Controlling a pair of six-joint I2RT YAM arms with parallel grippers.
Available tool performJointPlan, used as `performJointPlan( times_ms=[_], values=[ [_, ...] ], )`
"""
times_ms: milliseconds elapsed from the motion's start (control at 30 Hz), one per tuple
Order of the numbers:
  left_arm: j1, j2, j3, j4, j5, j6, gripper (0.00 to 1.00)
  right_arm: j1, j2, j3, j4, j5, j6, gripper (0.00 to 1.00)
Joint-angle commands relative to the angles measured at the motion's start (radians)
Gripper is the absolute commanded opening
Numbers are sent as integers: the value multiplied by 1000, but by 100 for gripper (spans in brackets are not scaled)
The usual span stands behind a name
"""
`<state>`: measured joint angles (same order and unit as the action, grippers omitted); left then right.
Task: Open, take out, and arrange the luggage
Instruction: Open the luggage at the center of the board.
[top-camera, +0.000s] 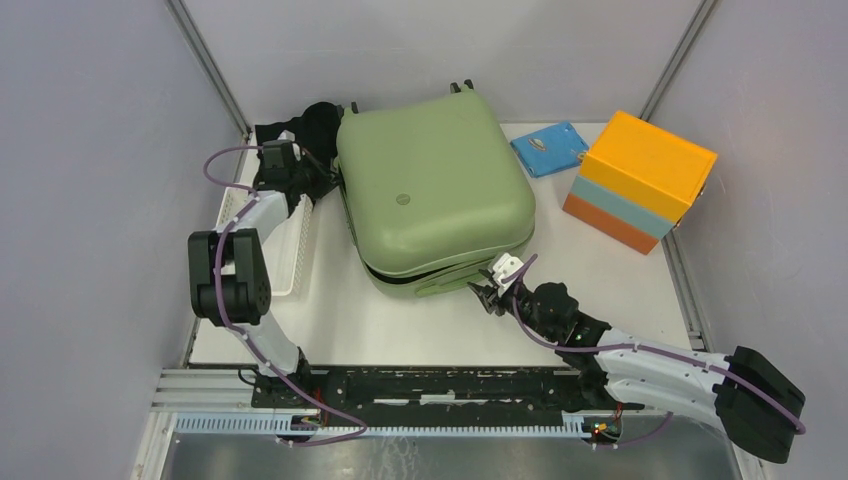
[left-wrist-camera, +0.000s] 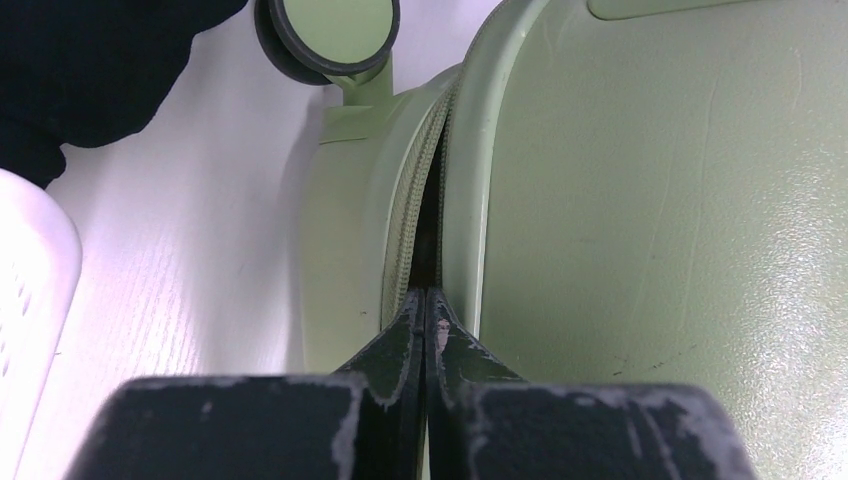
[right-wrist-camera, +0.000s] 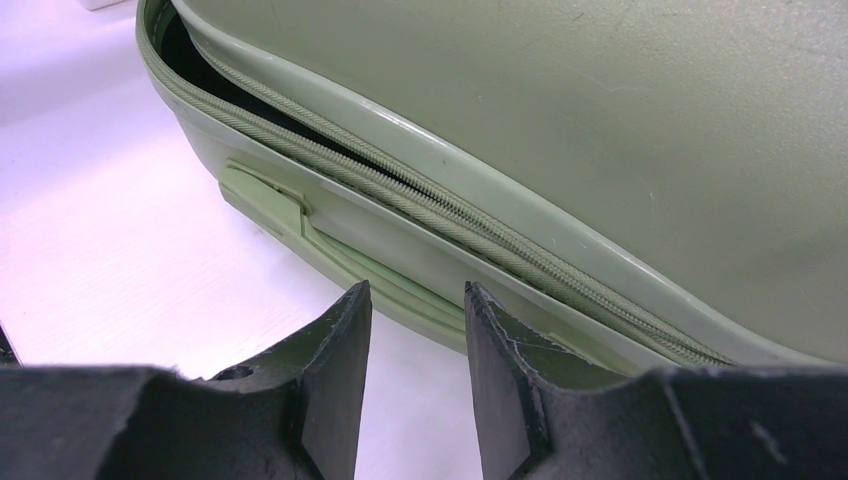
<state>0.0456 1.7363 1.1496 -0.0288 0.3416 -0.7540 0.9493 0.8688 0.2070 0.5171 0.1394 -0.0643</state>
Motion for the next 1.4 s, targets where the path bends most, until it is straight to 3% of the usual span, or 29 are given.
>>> performJointPlan(
  times_ms=[0, 233, 633, 1033, 1367],
  values=[
    [-21, 28, 18, -51, -26, 38, 2, 10, 17, 27, 68, -15, 17, 45],
    [-35, 38, 32, -87, -54, 67, 4, 17, 26, 34, 91, -31, 27, 45],
    [-89, 24, 12, -105, -45, 90, 20, 20, 18, 42, 103, -41, 33, 46],
    [-88, -69, -108, 151, 276, -37, 26, 22, 17, 64, 90, -83, -5, 48],
    [-88, -134, -160, 347, 394, -211, 28, 23, 47, 106, 75, -97, -77, 55]
  ],
)
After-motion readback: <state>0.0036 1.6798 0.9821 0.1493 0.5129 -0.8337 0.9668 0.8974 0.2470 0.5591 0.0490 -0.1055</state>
